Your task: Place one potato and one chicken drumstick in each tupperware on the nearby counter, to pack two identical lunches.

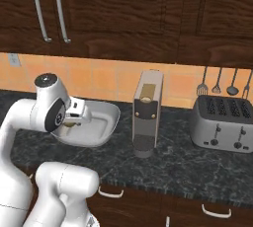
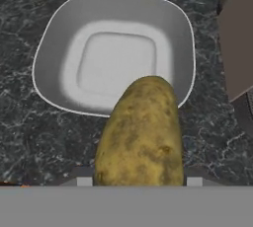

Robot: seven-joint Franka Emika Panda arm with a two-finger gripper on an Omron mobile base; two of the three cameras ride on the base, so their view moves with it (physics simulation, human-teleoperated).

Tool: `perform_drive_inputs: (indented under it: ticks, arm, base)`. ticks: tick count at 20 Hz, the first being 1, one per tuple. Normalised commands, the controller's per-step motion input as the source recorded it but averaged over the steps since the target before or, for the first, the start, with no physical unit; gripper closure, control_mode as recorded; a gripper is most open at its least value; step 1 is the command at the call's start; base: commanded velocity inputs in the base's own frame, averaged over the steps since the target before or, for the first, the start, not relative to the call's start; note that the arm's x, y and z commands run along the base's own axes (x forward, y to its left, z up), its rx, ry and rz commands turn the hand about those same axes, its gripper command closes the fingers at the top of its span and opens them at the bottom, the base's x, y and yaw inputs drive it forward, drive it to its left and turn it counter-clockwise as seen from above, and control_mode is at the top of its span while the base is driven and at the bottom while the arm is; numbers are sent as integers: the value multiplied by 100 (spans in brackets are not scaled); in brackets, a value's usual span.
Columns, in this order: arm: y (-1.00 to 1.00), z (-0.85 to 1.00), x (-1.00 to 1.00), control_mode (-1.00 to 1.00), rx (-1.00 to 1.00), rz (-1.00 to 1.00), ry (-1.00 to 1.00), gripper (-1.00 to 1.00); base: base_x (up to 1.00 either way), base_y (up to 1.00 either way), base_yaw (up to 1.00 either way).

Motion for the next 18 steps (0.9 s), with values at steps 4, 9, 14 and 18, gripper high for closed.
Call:
perform_drive_inputs:
  ticks: [4, 9, 14, 18]
  arm:
    - [0, -54, 100, -100, 0, 0, 34, 100]
    - [-5, -38, 90, -100, 0, 2, 49, 100]
    - [7, -54, 59, -100, 0, 1, 24, 100]
    - [8, -36, 97, -100, -1, 0, 0, 100]
  base:
    - [0, 0, 0]
    - [0, 0, 0]
    - [0, 0, 0]
    - [0, 0, 0]
